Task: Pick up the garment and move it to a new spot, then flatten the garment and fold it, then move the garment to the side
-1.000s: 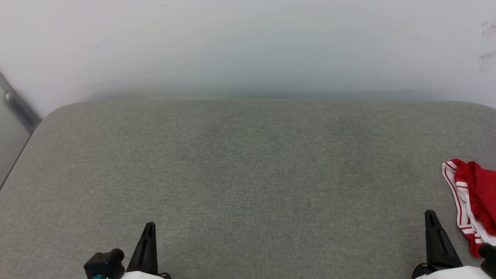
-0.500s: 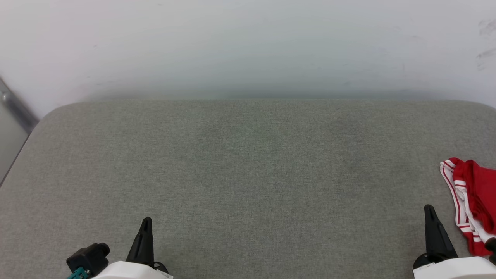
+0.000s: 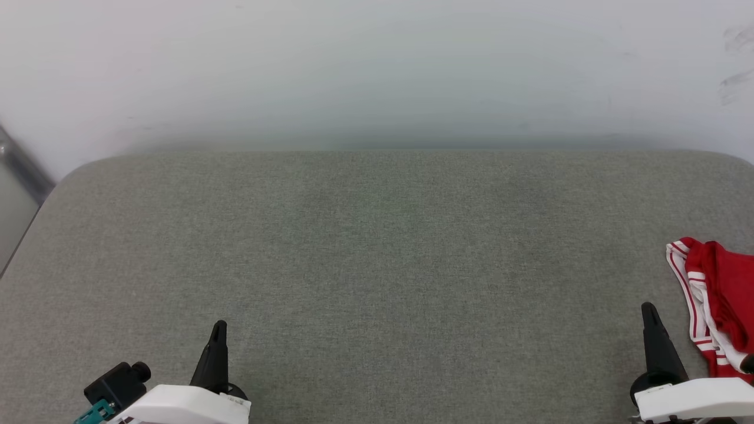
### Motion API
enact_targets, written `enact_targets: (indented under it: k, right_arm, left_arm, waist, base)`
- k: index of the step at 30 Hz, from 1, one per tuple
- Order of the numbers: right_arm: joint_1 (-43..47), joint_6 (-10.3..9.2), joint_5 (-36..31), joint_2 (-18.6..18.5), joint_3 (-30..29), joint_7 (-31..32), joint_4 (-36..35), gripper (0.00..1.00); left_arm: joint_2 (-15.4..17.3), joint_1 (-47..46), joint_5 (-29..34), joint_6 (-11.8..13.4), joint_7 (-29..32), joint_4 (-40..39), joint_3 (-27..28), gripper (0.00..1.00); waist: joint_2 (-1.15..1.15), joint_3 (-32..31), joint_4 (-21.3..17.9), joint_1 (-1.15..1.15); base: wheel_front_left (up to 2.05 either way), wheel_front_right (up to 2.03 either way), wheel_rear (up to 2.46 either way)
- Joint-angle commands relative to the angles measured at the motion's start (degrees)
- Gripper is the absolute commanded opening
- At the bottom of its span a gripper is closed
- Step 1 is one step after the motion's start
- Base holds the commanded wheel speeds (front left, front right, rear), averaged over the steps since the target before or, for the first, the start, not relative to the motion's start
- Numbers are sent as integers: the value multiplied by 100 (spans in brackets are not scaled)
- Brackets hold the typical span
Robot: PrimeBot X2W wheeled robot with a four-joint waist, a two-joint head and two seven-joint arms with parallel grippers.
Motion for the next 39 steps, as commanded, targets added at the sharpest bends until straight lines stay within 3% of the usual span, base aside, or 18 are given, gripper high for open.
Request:
enact_targets:
  k: [1, 39]
  right_arm:
    - [-152, 0, 219, 7, -1, 54, -26, 0]
    - [-559, 0, 2519, 18, -1, 649, 303, 0]
  left_arm:
    - [42, -143, -232, -30, 44, -24, 32, 0]
    - [42, -529, -2703, -246, 639, 220, 305, 0]
  waist:
    - [0, 1, -5, 0]
    - [0, 29, -106, 0]
  base:
    - [0, 0, 0]
    - [0, 0, 0]
